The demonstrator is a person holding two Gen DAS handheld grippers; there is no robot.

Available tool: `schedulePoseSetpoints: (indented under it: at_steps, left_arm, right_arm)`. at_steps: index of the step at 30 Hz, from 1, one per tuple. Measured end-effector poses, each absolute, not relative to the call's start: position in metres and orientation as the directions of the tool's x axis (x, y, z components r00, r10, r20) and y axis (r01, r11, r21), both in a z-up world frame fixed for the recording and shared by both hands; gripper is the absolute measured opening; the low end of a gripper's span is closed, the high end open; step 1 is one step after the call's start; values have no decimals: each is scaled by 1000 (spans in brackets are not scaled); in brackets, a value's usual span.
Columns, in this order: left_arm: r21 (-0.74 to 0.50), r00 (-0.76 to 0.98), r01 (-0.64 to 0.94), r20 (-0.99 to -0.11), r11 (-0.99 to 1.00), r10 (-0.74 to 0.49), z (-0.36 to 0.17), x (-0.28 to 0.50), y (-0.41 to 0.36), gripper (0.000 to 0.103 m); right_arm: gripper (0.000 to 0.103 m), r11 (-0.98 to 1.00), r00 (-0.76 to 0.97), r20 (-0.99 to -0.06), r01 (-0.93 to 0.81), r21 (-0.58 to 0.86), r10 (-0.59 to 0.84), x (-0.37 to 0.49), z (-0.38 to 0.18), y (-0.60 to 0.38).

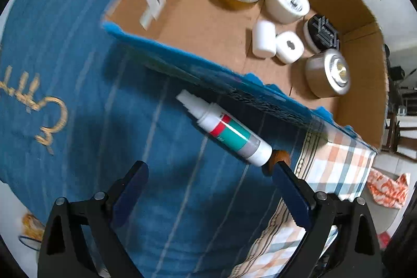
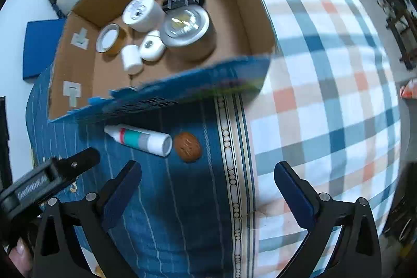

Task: Organize rigid objects
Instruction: 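Withdraw both tools from the box toward the spray bottle and brown ball, then grasp the white spray bottle with the left tool while the right tool grasps the brown ball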

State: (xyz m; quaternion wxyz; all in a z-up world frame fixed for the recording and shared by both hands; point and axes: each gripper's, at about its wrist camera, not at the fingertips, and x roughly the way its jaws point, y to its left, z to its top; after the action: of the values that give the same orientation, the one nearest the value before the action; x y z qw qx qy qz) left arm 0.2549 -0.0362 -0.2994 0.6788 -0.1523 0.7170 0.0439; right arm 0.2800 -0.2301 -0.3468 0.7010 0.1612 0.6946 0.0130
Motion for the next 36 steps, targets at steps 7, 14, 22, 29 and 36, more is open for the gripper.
schedulePoseSetpoints:
  at_steps: [7,14,22,29,36]
  left_arm:
    - [-116,-113,-271,-982,956,-152,-356,273,-62,87]
    - [-102,-113,-237,-985,966,-132,-375,273,-71,62]
    - [-50,-126,-137,-990,989,-67,-365,236,-49,60]
    - [-85,-137,-173,-984,981,-110,-384,241,-48,46]
    - [-3,-124,8,-992,1000,-1,-376,206,-72,30]
  right_arm:
    - [70,932,17,-968,265,246,250,275,-386,-242]
    - [70,926,-2,-957,255,280,291,271,-406,-235]
    - [70,938,-21,-954,189,290,299,277,-416,-211]
    - [45,966,-45,-970,114,233,239,292,-432,-171]
    - [39,983,-96,-979,54,175,180,267,-433,-172]
